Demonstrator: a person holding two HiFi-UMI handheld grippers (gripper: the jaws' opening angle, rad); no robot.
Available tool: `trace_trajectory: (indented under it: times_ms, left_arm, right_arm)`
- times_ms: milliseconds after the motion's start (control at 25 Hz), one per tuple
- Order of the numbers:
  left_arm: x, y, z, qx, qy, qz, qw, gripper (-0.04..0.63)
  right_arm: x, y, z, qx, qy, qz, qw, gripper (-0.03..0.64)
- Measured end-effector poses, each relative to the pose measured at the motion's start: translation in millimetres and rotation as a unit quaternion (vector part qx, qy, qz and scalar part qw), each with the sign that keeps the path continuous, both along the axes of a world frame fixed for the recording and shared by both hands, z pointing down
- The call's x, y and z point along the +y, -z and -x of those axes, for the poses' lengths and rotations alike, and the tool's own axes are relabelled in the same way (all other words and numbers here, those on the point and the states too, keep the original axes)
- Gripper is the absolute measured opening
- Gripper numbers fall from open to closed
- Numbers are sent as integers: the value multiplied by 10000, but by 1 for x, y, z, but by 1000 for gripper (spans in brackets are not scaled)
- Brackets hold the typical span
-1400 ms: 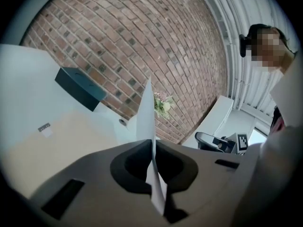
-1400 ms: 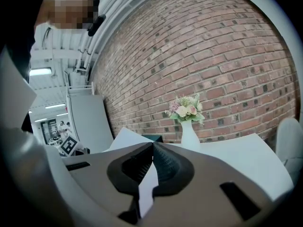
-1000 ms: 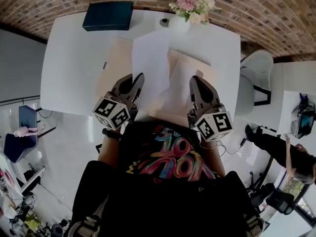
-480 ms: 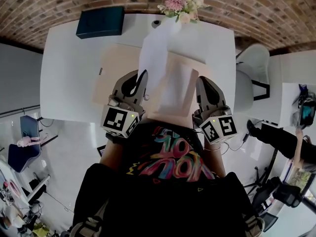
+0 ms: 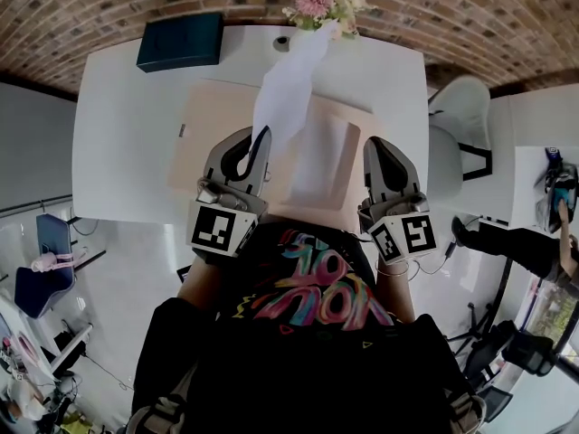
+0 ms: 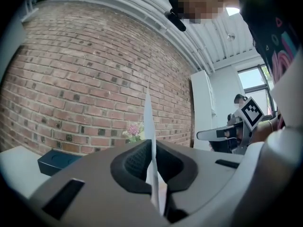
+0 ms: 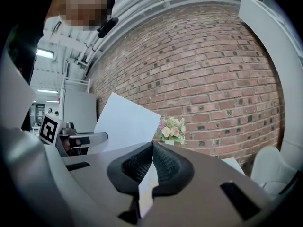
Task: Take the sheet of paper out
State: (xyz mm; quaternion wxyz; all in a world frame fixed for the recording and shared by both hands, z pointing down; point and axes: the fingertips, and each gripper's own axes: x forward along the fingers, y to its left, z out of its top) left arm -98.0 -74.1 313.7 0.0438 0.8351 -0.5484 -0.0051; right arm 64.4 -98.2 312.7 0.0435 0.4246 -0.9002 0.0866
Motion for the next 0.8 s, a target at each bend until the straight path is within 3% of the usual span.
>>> trace_trajectory:
  times_ms: [800]
  left_arm:
    - [13,-6,8,-24,90,70,9999,23]
  right_arm:
    - [13,3,-2,256,-71,-191,9995,20]
